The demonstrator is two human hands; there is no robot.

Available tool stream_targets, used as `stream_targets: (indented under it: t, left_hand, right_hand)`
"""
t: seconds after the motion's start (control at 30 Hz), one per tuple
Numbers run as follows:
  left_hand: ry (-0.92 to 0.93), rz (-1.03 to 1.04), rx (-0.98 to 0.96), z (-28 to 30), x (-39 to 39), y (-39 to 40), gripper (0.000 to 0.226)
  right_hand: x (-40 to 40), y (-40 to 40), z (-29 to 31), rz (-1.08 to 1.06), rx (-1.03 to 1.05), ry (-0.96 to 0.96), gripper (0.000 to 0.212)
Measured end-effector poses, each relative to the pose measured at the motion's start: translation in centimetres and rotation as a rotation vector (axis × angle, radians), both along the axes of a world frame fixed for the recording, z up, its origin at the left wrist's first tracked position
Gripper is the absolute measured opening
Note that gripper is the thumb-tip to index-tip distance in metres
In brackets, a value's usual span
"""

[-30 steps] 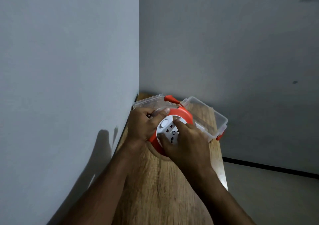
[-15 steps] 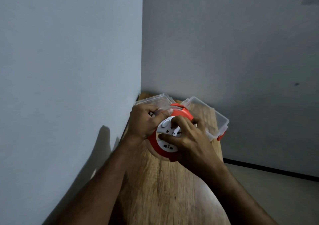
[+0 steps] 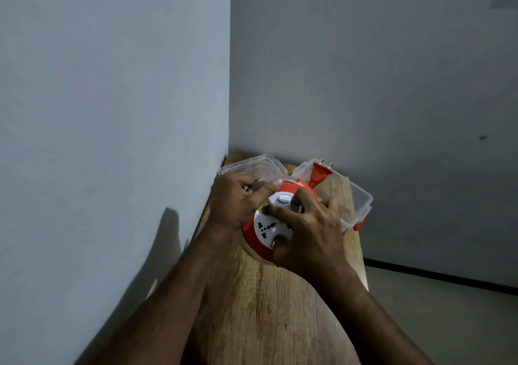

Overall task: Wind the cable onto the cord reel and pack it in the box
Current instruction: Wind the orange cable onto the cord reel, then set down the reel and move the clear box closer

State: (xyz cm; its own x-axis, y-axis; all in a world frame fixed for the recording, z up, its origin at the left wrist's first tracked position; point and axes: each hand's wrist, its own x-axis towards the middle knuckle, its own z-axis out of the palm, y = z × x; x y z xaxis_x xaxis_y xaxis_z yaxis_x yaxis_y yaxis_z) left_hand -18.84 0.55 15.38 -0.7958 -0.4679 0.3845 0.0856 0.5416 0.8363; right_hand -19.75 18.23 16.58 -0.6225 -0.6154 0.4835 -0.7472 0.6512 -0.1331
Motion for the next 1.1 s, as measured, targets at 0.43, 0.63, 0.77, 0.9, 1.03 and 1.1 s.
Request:
stream_targets:
  t: [0.43, 0.63, 0.77, 0.9, 1.03, 1.1]
  left_hand:
    - [-0.012, 0.047, 0.294, 0.0, -0.1, -0.8, 0.032]
    - [-0.095, 0.117, 0.395, -1.6, -0.1, 0.0, 0.038]
    - [-0.126, 0.144, 0.515, -3.0, 0.7, 0.6, 0.032]
    - [-0.155, 0.151, 0.569, -5.5, 1.7, 0.5, 0.021]
    - [-0.154, 0.153, 0.577, -8.1, 3.2, 0.3, 0.018]
    - [-0.168, 0.164, 0.574, -9.2, 4.3, 0.0, 0.013]
  right_hand:
    - [-2.4, 1.9, -0.2, -0.092, -0.932, -0.189, 0.013]
    - [-1.5, -0.3, -3.1, -0.089, -1.085, -0.850, 0.035]
    - [-0.8, -1.5, -5.8, -0.139, -1.180, -0.933, 0.043]
    - [-0.3, -2.1, -8.1, -0.138, -1.147, -0.959, 0.038]
    - [0.1, -2.4, -10.6, -0.154, -1.093, -0.973, 0.037]
    - [0.7, -2.7, -11.9, -0.163, -1.069, -1.008, 0.038]
